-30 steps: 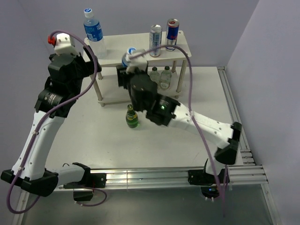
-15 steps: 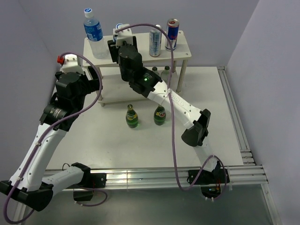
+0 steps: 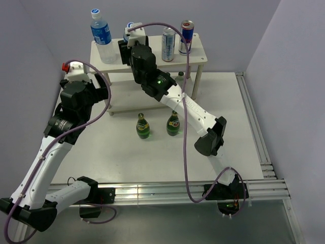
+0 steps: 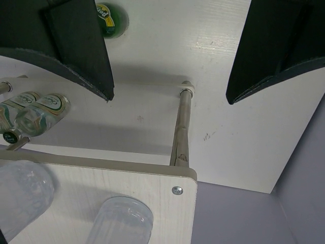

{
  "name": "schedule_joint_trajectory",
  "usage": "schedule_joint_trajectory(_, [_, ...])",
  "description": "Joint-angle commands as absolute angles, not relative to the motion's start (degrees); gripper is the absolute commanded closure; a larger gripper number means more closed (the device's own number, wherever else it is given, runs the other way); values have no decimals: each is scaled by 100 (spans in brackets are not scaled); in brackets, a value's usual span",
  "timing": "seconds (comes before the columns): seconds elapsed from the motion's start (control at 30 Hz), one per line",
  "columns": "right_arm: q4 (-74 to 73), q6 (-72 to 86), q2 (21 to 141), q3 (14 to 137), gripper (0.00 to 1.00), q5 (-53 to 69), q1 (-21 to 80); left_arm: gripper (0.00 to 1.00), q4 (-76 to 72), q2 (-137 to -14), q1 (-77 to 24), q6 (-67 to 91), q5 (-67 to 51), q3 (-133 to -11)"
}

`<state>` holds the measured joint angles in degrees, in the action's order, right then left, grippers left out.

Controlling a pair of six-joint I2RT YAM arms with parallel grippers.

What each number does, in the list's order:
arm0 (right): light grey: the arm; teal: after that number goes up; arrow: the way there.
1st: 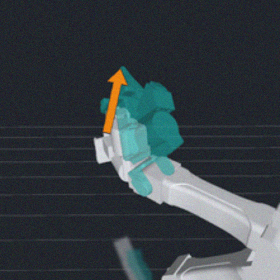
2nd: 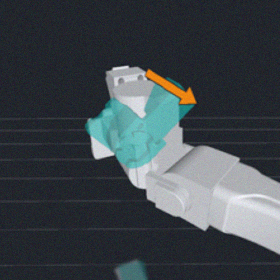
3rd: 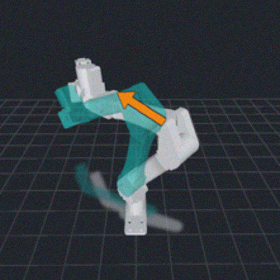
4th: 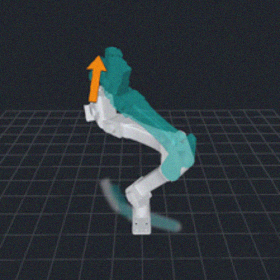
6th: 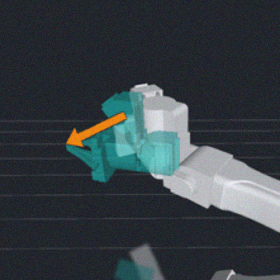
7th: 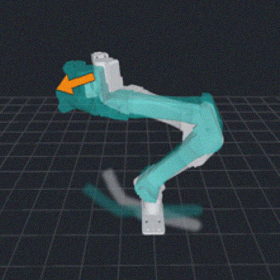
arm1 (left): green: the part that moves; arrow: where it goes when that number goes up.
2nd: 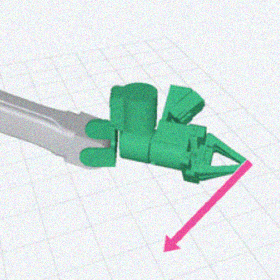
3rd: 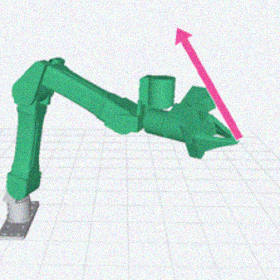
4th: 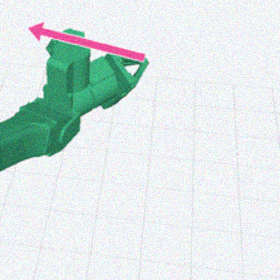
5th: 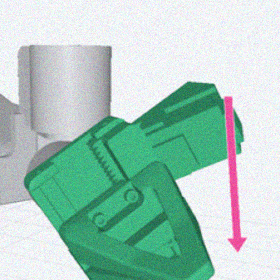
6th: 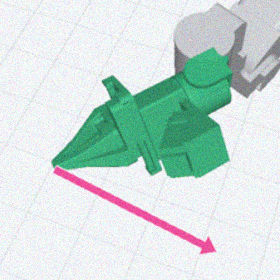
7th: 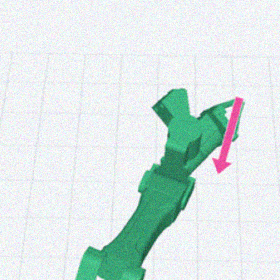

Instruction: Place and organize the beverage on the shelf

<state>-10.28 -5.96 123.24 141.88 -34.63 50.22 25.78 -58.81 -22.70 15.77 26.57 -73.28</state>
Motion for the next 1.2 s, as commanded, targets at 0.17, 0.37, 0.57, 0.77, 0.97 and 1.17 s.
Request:
schedule_joint_trajectory(0.17, [-316, -378, 12261, 14643, 66, -3173, 4896, 1, 2294, -5695, -2171, 1564, 2496, -7233])
schedule_joint_trajectory(0.37, [-281, -369, 12313, 14643, 7, -3138, 4860, 1, 2294, -5687, -2136, 1582, 2461, -7216])
schedule_joint_trajectory(0.57, [-229, -360, 12366, 14616, 0, -3138, 4843, 1, 2303, -5660, -2127, 1582, 2496, -7181])
schedule_joint_trajectory(0.77, [-27, -343, 12498, 14564, 5, -3146, 4799, 1, 2303, -5625, -2118, 1591, 2505, -7163])
schedule_joint_trajectory(0.97, [141, -308, 12656, 14581, 5, -3138, 4746, 1, 2276, -5642, -2118, 1573, 2505, -7137])
schedule_joint_trajectory(1.17, [194, -246, 12639, 14423, 5, -3155, 4720, 1, 2276, -5678, -2092, 1591, 2479, -7119])
